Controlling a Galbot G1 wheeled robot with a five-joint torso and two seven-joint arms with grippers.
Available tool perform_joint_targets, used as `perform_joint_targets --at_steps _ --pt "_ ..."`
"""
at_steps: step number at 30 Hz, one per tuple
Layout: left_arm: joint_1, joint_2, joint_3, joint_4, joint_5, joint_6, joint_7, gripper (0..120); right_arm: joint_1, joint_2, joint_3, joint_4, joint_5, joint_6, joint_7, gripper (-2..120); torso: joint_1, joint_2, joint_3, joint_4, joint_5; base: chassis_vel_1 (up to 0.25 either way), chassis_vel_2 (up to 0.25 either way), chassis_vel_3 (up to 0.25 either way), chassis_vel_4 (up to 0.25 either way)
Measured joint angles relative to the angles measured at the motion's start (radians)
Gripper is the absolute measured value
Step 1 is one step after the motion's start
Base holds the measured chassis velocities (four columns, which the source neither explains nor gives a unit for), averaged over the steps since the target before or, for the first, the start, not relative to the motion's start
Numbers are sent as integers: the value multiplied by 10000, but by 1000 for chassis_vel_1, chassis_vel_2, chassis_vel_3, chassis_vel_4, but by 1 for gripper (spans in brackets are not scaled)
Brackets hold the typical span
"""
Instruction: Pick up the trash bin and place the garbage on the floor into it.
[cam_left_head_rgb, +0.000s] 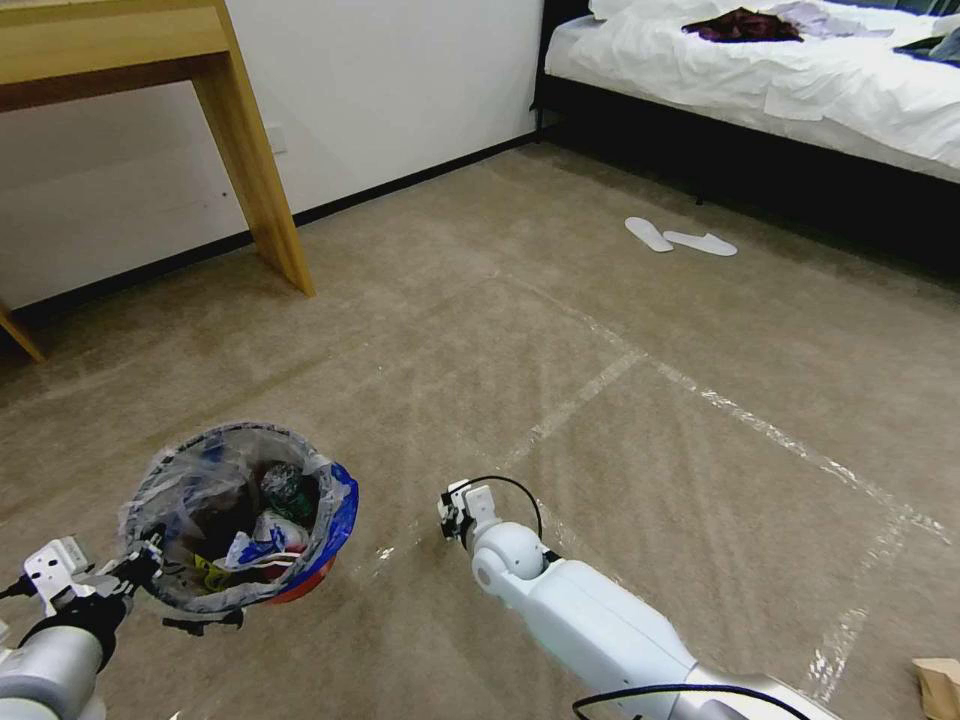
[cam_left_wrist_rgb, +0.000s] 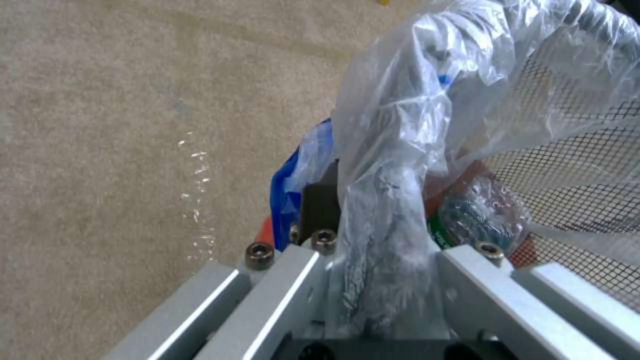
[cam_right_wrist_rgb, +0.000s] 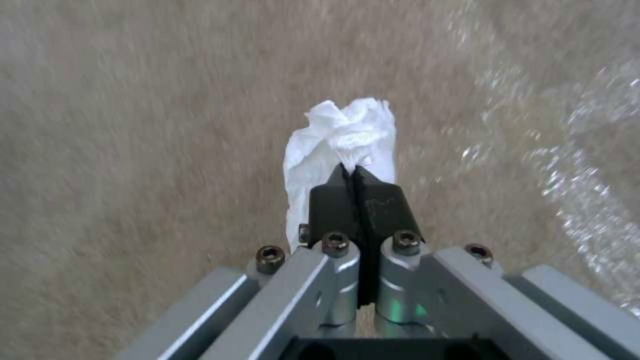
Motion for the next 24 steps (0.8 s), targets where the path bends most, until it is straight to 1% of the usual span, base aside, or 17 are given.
perform_joint_targets --at_steps 3,5,6,8,9,11,12,13,14,15,16,17,18,19,22,23,24 --pt "-17 3 45 0 6 7 -8 1 -25 -123 108 285 131 -15 27 0 0 0 0 0 0 0 0 0 0" --pt "-21 36 109 0 1 19 -22 1 -156 -360 369 949 401 -67 105 0 0 0 0 0 1 0 0 0 0" --pt "-21 36 109 0 1 19 -22 1 -156 -360 369 949 401 -67 105 0 0 0 0 0 1 0 0 0 0" --pt "-21 71 140 1 -23 30 -34 1 -281 -577 575 1609 657 -155 172 0 0 0 0 0 1 0 0 0 0" --pt "-21 71 140 1 -23 30 -34 1 -281 -577 575 1609 657 -155 172 0 0 0 0 0 1 0 0 0 0" --pt "-40 114 189 -12 -58 59 -71 1 -362 -909 917 2573 921 -235 241 0 0 0 0 -1 0 0 0 0 0" --pt "-47 132 206 -20 -71 63 -78 1 -366 -1003 1036 2872 965 -198 248 0 0 0 0 0 0 0 0 0 0" --pt "-47 132 206 -20 -71 63 -78 1 -366 -1003 1036 2872 965 -198 248 0 0 0 0 0 0 0 0 0 0" --pt "-58 165 230 -37 -108 77 -95 1 -352 -1110 1204 3270 1040 -128 249 0 0 0 0 0 0 0 0 0 0" --pt "-71 219 268 -46 -157 91 -105 1 -278 -1244 1393 3724 1162 148 228 0 0 0 0 0 0 0 0 0 0" --pt "-71 219 268 -46 -157 91 -105 1 -278 -1244 1393 3724 1162 148 228 0 0 0 0 0 0 0 0 0 0" --pt "-75 232 278 -46 -163 93 -107 1 -244 -1288 1447 3873 1189 251 206 0 0 0 0 0 0 0 0 0 0" --pt "-94 280 322 -45 -177 104 -110 1 -108 -1409 1602 4296 1321 549 79 0 0 0 0 0 0 0 0 0 0" --pt "-94 280 322 -45 -177 104 -110 1 -108 -1409 1602 4296 1321 549 79 0 0 0 0 0 0 0 0 0 0" --pt "-137 330 443 -44 -178 128 -119 1 319 -1714 1884 5300 1900 1081 -157 0 0 -1 0 0 0 0 0 0 0" --pt "-137 330 443 -44 -178 128 -119 1 319 -1714 1884 5300 1900 1081 -157 0 0 -1 0 0 0 0 0 0 0" --pt "-154 337 478 -44 -179 132 -121 1 461 -1801 1925 5589 2055 1197 -211 0 0 0 0 0 -1 0 0 0 0"
